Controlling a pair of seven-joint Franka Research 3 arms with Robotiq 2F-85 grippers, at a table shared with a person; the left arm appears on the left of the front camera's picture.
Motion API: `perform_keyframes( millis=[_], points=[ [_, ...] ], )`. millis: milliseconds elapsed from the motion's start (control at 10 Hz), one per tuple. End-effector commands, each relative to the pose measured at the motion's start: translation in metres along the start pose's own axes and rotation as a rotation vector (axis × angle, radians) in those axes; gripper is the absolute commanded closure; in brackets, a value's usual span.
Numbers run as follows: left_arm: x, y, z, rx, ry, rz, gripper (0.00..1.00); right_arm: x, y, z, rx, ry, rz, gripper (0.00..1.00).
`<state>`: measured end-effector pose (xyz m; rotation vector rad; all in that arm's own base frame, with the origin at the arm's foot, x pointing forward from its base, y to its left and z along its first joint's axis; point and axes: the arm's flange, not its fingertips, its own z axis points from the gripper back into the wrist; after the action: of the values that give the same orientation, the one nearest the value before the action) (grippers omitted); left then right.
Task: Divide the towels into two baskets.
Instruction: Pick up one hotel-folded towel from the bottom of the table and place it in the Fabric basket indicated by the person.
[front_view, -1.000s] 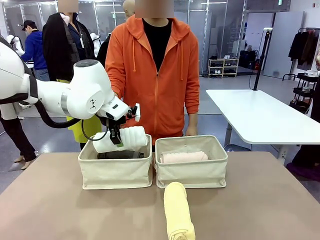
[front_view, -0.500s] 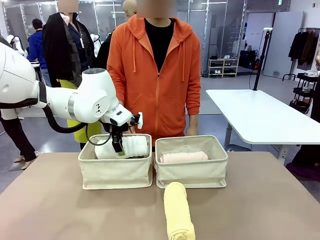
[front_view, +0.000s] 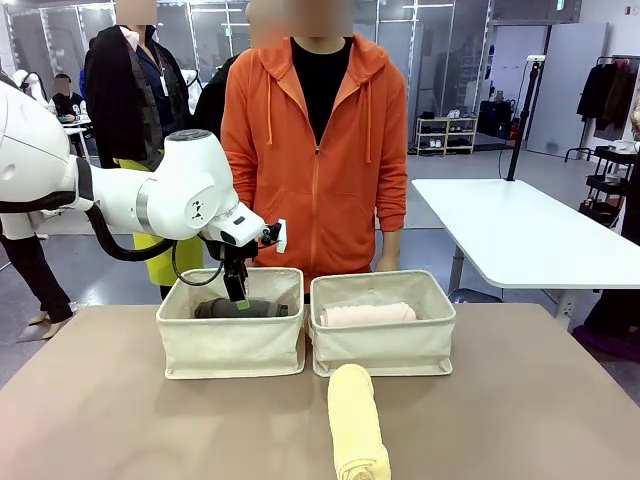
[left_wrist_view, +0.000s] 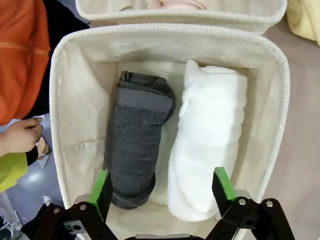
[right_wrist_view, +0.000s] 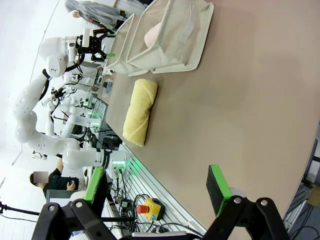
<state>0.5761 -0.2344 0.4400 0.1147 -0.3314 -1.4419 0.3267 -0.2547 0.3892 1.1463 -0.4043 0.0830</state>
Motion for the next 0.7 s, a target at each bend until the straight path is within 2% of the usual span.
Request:
perform_keyframes(
  millis=[0,600],
  points=[
    [-0.0003,-0.0005,-0.0017,-0.004,0.002,-0.002,0.0,-0.0001,0.0022,0.0014,-0.001,0.011,0.012,0.0],
    [-0.0003,-0.0005,-0.0017,-0.004,0.002,-0.002,0.0,-0.0001,0.0022,0.0014,-0.001,0.011,0.012,0.0]
  ],
)
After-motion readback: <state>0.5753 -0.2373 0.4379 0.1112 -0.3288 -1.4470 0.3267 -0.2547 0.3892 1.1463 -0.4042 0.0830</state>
